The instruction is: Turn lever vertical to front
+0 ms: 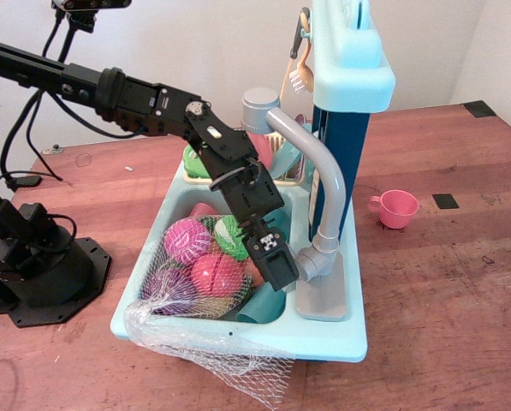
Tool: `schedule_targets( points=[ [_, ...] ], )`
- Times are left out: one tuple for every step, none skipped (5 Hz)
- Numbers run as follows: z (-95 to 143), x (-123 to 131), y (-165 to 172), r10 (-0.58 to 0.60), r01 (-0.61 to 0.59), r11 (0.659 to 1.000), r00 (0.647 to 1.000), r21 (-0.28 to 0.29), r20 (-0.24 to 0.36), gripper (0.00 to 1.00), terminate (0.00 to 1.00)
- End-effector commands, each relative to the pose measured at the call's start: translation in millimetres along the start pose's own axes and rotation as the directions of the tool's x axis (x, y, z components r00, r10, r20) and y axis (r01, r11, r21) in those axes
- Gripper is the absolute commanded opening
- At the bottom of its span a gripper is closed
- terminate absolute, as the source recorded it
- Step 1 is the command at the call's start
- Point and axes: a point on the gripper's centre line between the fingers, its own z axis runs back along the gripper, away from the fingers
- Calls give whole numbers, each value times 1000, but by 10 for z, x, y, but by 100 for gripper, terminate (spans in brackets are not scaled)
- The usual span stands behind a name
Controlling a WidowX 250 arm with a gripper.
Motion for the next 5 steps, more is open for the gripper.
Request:
schedule_targets(
  points=[
    [652,-305,-77,26,-23,1000,992,-21,122,100,0],
    [1301,-585,-277,40,-49,997,989,58,140,100,0],
    [1687,-990,-552,71,-75,997,988,22,134,100,0],
    [1687,-990,-552,71,-75,997,988,22,134,100,0],
    [1687,-990,-552,71,-75,997,988,22,134,100,100]
  ],
)
